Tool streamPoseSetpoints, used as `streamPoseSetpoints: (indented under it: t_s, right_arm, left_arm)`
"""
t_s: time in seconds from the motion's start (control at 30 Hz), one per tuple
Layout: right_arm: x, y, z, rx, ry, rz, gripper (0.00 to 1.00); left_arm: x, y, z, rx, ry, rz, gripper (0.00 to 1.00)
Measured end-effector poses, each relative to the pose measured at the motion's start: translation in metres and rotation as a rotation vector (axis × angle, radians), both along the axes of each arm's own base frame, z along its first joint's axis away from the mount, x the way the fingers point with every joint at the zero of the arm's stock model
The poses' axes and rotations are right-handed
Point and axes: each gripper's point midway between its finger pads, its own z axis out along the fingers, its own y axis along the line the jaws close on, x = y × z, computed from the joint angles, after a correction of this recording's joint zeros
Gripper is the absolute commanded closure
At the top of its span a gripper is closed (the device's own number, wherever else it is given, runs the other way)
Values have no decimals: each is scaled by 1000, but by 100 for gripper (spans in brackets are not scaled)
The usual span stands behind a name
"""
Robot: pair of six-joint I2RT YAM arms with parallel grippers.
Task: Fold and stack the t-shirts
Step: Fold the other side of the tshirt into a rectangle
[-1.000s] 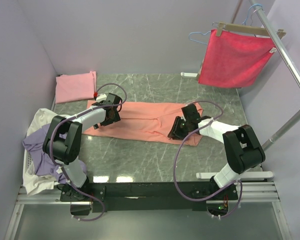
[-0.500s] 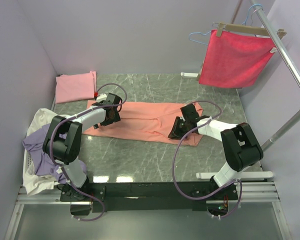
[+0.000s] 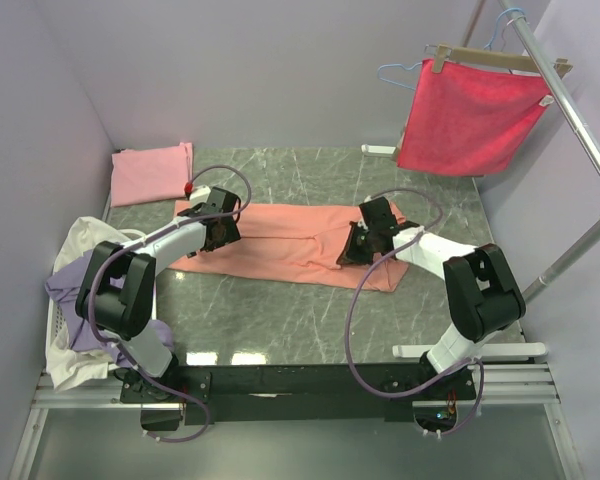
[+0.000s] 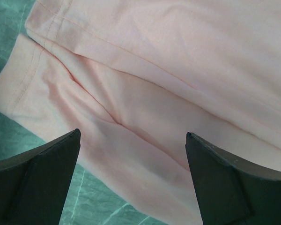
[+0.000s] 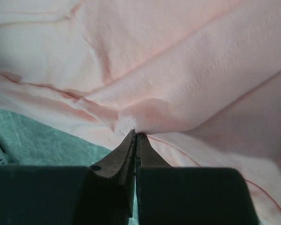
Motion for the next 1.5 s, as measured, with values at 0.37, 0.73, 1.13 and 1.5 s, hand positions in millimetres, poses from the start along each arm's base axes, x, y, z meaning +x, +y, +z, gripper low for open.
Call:
streamPoseSetpoints:
  t_s: [0.37,0.73,1.13,1.5]
  right_arm:
    - [61,6,32,-58,-113,3,98]
    - [115,1,6,-159,-108,1,53]
    - [109,-40,62,-250,-243,-58,52]
    - [55,-39,23,-199,-98,-8,56]
  left_arm:
    - [0,0,0,4,4,-4,0]
    - [-1,1,0,10,7,-12,1]
    - [9,-3,12,4,-20,-19,0]
    - [12,-7,15,-8,-21,-44,1]
